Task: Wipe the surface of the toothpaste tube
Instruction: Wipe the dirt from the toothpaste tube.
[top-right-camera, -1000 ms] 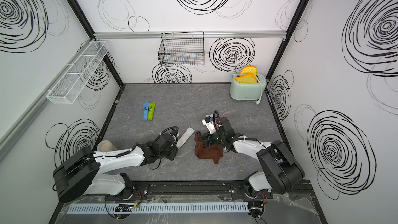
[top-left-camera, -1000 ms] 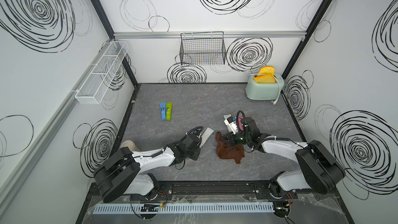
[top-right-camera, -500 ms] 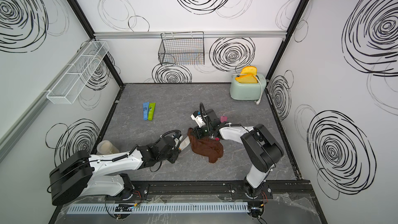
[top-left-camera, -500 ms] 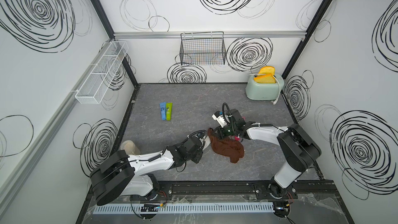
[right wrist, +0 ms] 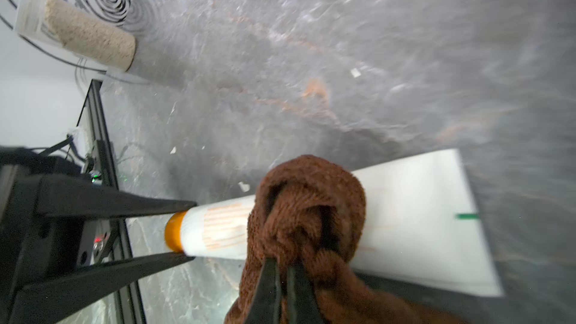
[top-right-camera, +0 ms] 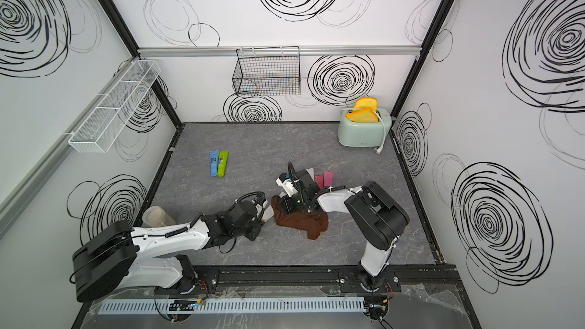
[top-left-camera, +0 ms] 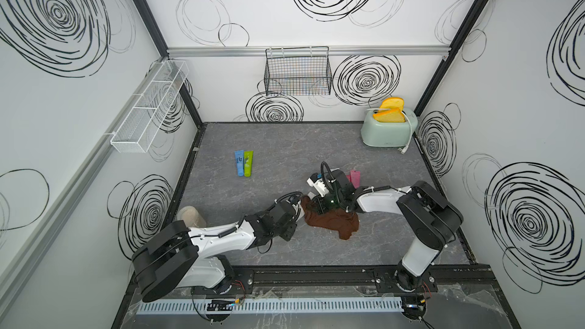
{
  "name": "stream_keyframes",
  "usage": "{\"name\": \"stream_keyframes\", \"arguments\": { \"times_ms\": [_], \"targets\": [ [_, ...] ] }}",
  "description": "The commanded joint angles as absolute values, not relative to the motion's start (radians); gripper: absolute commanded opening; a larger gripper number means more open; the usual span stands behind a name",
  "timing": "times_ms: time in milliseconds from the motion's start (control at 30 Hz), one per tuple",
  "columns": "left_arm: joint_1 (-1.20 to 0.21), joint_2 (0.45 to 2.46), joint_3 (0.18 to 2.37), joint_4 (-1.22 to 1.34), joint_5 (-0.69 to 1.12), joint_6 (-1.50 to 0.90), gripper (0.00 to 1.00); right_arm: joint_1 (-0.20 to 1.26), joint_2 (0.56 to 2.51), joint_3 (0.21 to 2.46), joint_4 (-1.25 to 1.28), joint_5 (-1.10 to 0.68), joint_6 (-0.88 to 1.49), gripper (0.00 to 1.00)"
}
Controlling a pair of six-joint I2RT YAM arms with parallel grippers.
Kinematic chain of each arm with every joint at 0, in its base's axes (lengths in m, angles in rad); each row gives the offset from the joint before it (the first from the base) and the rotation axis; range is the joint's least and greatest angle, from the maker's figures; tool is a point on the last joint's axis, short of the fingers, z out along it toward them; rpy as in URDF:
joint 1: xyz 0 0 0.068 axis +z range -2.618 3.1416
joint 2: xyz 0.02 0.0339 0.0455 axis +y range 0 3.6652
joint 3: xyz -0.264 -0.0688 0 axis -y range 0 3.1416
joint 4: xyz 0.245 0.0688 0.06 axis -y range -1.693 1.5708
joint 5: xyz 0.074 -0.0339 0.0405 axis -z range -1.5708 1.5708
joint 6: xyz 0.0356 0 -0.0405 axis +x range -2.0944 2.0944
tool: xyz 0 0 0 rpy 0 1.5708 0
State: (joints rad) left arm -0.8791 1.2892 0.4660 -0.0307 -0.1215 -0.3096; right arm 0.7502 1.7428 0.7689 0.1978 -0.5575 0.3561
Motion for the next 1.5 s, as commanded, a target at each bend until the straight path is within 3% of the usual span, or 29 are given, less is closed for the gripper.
{"name": "stream_keyframes", "arguments": {
  "times_ms": [0, 200, 433, 567, 767, 1300, 1467],
  "targets": [
    [-0.871, 1.258, 0.471, 0.062, -0.136, -0.297, 0.00, 0.825, 1.784, 0.736, 0.202, -0.630, 0.413, 0.00],
    [-0.880, 1.248, 0.466, 0.068, -0.132, -0.293, 0.00, 0.810, 1.762, 0.732, 0.184, -0.600, 0.403, 0.00],
    [-0.891, 1.245, 0.463, 0.072, -0.130, -0.290, 0.00, 0.618, 1.679, 0.762, 0.105, -0.513, 0.346, 0.00],
    [-0.897, 1.250, 0.465, 0.069, -0.132, -0.290, 0.00, 0.577, 1.658, 0.804, 0.091, -0.490, 0.339, 0.00],
    [-0.902, 1.257, 0.467, 0.072, -0.132, -0.287, 0.00, 0.583, 1.743, 0.860, 0.057, -0.429, 0.304, 0.00],
    [-0.904, 1.263, 0.470, 0.074, -0.131, -0.281, 0.00, 0.808, 1.728, 0.811, 0.154, -0.580, 0.415, 0.00],
    [-0.904, 1.265, 0.472, 0.072, -0.133, -0.282, 0.00, 0.737, 1.771, 0.795, 0.126, -0.561, 0.398, 0.00]
  ]
}}
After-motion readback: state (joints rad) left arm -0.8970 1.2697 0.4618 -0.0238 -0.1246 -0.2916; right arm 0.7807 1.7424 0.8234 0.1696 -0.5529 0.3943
